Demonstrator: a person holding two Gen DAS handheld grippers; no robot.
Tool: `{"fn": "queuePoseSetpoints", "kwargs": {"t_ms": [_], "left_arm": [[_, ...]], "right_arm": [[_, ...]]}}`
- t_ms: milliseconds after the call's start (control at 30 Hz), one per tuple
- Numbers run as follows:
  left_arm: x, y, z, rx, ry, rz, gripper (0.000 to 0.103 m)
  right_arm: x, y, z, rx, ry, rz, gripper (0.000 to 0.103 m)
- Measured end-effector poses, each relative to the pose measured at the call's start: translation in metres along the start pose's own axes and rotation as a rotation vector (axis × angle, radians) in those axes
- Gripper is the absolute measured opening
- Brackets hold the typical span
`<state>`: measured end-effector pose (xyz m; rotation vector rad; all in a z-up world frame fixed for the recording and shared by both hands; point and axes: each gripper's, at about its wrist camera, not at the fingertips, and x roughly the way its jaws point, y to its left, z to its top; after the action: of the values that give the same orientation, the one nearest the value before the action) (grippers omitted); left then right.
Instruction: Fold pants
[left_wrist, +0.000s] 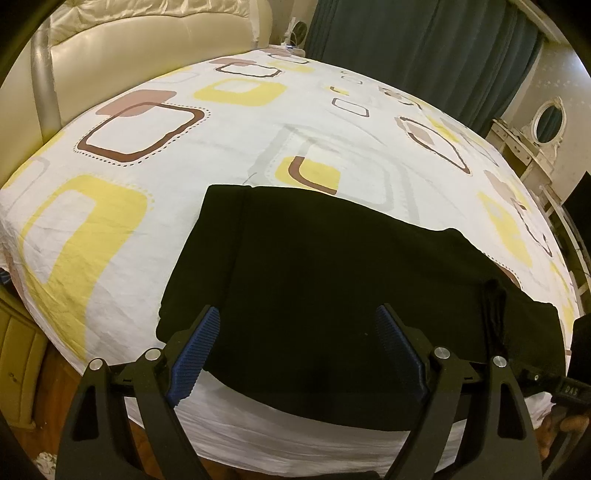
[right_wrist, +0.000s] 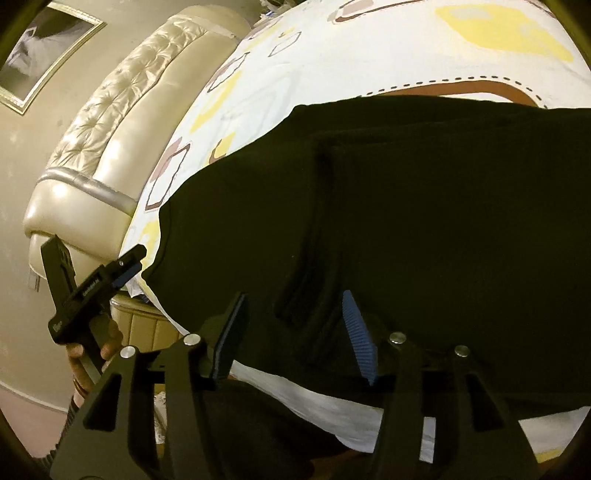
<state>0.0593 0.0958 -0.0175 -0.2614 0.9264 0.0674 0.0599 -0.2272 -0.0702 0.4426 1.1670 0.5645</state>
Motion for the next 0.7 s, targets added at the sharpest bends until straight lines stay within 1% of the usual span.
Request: {"fn": "queuePoseSetpoints", "kwargs": {"t_ms": [67,167,267,367,467,567,600,667,700], "left_arm": [[0.000,0.001,0.001,0.002,-0.003,0.003,0.085],[-0.001,0.005,0.001,0.006,-0.003,-0.010,0.085],[-0.004,0.014,0.005,0.009,-0.006,-0.018,0.085],[-0.008,0.032,0.014,-0.008,-0.024,-0.028,0.085],[-0.005,0.058,0.026,-0.036,-0.015,-0.051,0.085],[0.009,0.085,0.036,-0.042,0.012,-0.046,0.085],[0.018,0.096,0.039,-0.043,0.043,-0.055,0.085],[0.030,0.107,0.041,-0.051,0.088,-0.075,0.085],[0.040,0.112,0.041,-0.055,0.125,-0.087,0.085]], "right_arm": [[0.000,0.000,0.000,0.001,-0.005,0.017,0.059],[-0.006,0.001,0.001,0.003,-0.023,0.038,0.059],[-0.023,0.001,0.002,0.013,-0.072,0.087,0.059],[-0.043,-0.003,0.005,0.017,-0.117,0.108,0.059],[-0.063,-0.009,0.004,0.005,-0.138,0.092,0.059],[-0.080,-0.017,-0.002,0.004,-0.154,0.079,0.060],[-0.086,-0.020,-0.004,0.006,-0.164,0.077,0.060],[-0.097,-0.028,-0.008,0.011,-0.191,0.089,0.060],[-0.101,-0.031,-0.009,0.014,-0.202,0.092,0.060]]}}
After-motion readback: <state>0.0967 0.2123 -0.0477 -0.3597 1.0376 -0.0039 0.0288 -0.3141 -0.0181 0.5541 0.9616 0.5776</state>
